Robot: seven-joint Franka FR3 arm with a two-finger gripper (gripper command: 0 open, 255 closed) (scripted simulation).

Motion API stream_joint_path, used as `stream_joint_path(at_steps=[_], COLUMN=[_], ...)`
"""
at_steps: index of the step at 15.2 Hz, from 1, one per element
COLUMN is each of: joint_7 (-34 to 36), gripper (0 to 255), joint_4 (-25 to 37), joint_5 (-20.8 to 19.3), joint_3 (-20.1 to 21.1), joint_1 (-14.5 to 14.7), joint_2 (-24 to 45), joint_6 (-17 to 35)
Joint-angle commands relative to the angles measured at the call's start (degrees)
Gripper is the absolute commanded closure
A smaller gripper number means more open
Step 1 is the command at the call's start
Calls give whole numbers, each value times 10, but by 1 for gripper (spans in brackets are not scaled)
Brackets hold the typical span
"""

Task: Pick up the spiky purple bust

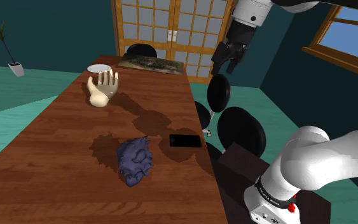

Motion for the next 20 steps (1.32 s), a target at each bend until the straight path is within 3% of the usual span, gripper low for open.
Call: stream_joint_path(at_steps=[1,11,20], joint_7=[0,51,107], gripper=[0,0,0], joint_4=[0,-127,-184], joint_5=[0,41,64], joint_3=[0,101,206], joint_1=[0,45,78], joint_2=[0,12,97], joint_6=[0,167,334])
